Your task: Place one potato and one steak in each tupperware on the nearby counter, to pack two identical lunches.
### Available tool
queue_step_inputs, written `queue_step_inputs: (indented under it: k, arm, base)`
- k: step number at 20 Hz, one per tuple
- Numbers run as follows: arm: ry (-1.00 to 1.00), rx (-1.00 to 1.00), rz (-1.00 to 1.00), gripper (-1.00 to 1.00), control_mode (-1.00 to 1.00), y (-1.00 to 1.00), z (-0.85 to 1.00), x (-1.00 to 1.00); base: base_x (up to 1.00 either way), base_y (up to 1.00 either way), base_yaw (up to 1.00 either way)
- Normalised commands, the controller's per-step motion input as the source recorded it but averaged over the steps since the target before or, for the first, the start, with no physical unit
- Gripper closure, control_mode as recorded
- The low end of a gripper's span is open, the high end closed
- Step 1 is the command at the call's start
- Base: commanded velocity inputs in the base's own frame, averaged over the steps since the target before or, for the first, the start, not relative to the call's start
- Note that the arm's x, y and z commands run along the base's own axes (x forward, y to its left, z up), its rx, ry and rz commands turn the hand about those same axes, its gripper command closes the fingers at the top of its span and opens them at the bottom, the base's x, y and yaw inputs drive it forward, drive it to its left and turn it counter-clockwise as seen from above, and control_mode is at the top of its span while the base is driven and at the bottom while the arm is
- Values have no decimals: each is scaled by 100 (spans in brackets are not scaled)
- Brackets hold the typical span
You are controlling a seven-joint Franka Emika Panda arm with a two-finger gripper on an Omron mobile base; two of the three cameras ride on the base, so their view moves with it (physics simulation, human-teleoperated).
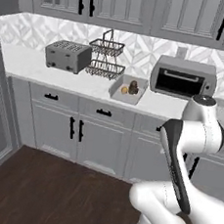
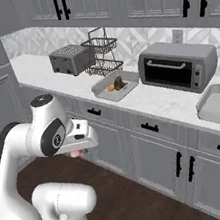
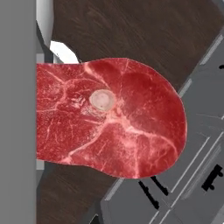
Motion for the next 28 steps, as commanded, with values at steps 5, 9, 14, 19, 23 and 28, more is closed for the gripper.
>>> queue_step_inputs:
  k: [5, 9, 14, 19, 23, 28]
  arm:
    - [0, 0, 0, 100, 100, 0, 0, 0]
    - [0, 0, 0, 100, 100, 0, 0, 0]
    - [0, 0, 0, 100, 100, 0, 0, 0]
    - [0, 0, 0, 100, 100, 0, 0, 0]
    - [0, 0, 0, 100, 100, 0, 0, 0]
    - [0, 0, 0, 100, 100, 0, 0, 0]
  base:
    - [-1, -90, -65]
    - [9, -93, -59]
    - [60, -34, -26]
    - [62, 1, 0]
    - [50, 19, -8]
    - [43, 45, -24]
